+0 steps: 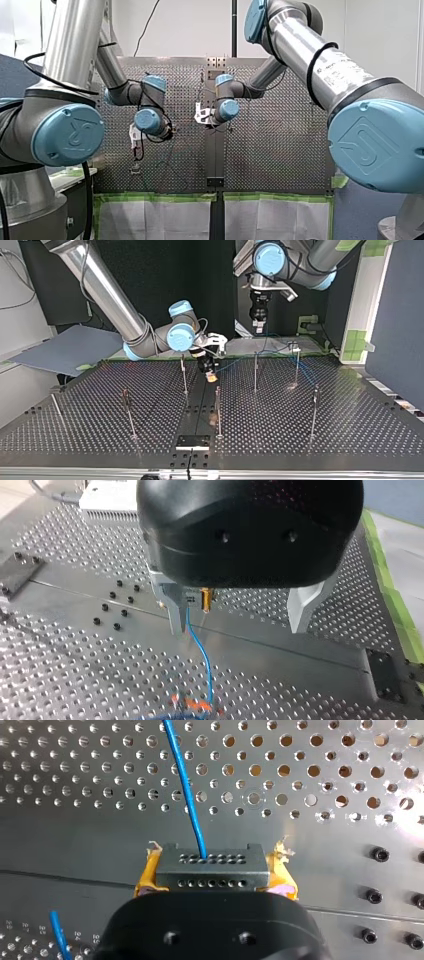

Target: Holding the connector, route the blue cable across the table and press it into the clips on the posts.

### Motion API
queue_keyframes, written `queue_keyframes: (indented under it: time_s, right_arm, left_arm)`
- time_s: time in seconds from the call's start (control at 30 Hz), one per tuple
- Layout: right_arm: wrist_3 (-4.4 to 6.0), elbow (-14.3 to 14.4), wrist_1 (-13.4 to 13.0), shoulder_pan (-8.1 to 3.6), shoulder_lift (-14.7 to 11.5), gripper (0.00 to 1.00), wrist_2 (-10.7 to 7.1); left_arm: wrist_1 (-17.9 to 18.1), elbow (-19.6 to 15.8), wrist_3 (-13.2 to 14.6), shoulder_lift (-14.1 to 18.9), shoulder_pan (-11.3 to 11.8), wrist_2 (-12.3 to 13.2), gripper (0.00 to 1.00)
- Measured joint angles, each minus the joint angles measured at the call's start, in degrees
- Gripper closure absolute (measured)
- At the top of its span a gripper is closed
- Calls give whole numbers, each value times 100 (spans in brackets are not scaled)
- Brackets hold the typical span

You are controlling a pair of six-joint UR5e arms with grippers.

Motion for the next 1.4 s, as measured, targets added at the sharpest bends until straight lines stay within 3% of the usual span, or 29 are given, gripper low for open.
queue_keyframes:
  time_s: [0.37, 0.8, 1.13, 1.4]
  right_arm:
    - [-87, 0, 376, -24, -36, 100, 48]
    - [-112, 195, 408, -62, -333, 100, 92]
    - [-129, 384, 407, -69, -416, 100, 92]
    - [-131, 438, 407, -70, -420, 100, 95]
  left_arm:
    - [-306, 541, 17, -458, -551, -443, 0]
    - [-290, 1181, -56, -1028, -1148, -336, 0]
    - [-338, 1656, -119, -1064, -996, -417, 0]
    - [-439, 2054, -150, -1067, -698, -435, 0]
